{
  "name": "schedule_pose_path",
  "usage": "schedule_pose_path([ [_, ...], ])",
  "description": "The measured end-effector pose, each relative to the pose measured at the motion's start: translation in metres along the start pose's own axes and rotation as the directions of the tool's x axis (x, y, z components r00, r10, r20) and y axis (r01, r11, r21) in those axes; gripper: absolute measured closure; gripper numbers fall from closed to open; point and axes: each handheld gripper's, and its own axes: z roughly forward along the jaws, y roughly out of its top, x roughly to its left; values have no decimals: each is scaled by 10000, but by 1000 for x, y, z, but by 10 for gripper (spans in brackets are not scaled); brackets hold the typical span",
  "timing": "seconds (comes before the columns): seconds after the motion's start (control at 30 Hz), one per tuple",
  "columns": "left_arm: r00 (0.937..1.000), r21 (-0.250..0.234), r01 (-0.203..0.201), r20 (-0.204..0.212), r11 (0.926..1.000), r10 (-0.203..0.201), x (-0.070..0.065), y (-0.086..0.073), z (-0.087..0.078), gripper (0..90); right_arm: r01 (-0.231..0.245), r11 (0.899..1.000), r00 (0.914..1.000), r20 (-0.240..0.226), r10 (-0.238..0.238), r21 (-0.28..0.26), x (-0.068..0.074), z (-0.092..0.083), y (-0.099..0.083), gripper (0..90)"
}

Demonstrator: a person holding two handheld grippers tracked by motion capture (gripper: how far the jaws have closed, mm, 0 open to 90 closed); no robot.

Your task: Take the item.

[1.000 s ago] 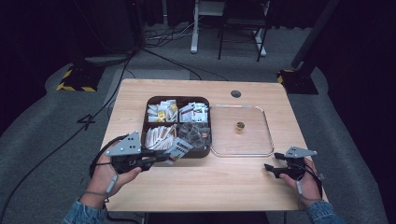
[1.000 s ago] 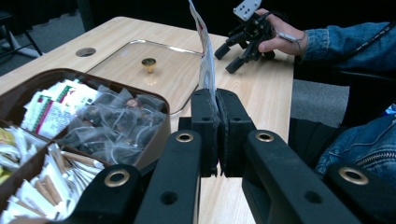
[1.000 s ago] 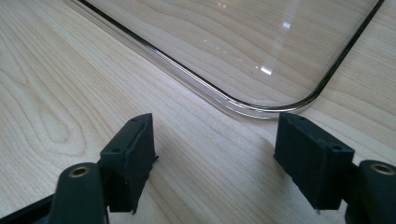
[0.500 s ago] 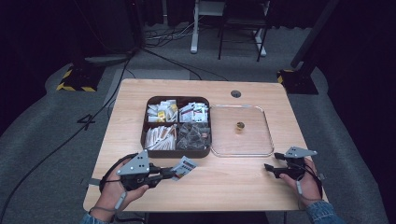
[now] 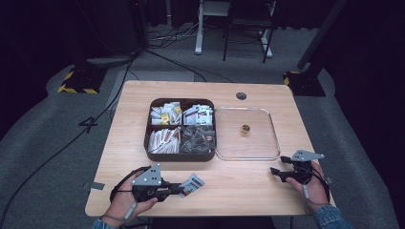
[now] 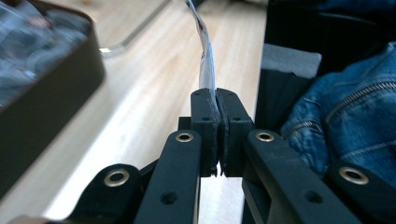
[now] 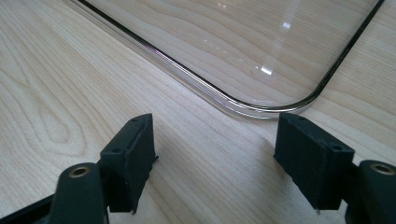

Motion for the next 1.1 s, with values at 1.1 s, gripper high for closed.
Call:
schedule_pose_path([
  [1.1, 9977, 1104, 464, -539, 9928, -407, 14, -15, 28, 520, -2, 10000, 10000, -5, 2, -5, 0, 0, 0, 287],
])
